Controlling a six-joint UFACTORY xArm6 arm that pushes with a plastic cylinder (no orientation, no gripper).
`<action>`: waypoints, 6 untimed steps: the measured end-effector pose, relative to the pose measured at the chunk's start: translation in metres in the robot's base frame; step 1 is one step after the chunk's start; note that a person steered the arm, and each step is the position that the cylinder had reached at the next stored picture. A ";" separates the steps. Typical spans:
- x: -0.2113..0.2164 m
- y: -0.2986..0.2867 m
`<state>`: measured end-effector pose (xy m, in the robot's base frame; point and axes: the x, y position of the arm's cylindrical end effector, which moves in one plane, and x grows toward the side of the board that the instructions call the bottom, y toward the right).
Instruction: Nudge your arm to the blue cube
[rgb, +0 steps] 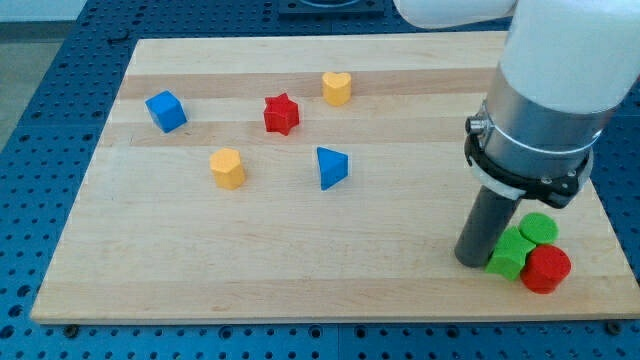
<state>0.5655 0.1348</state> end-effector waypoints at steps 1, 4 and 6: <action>-0.004 -0.014; -0.014 -0.147; -0.056 -0.308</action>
<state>0.5091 -0.1728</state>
